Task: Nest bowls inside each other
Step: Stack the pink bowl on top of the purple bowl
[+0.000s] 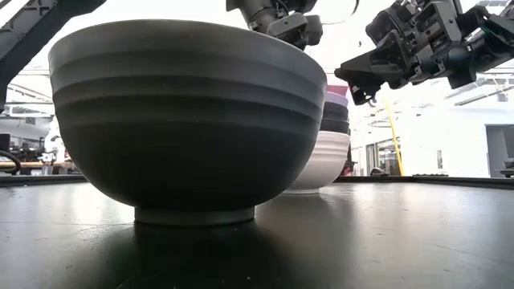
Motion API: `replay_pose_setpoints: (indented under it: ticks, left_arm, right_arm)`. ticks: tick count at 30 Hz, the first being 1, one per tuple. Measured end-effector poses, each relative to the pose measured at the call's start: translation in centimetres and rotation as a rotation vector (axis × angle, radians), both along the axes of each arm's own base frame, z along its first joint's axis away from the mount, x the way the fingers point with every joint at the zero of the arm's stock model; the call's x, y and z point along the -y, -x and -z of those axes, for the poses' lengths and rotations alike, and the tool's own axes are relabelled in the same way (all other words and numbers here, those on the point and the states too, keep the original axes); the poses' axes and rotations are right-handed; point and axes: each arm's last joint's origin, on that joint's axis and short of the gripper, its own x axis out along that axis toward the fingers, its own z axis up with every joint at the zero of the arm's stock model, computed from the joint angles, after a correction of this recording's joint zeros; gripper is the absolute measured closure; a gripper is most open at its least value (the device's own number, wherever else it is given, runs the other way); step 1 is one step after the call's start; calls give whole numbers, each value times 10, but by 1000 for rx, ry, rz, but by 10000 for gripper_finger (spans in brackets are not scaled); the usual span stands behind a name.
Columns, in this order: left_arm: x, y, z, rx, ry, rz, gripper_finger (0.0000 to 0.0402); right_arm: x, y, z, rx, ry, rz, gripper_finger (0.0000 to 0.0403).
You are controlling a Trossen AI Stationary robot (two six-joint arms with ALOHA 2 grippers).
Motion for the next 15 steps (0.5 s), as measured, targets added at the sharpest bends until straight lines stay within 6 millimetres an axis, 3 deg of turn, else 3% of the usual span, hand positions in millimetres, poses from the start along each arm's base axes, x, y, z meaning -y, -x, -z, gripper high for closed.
replay_pose_setpoints:
  ticks: [15]
  left_arm:
    - [-19,6,2,-37,-17,-39,107]
  right_arm:
    - [0,-1,-1,-7,-24,-3,341]
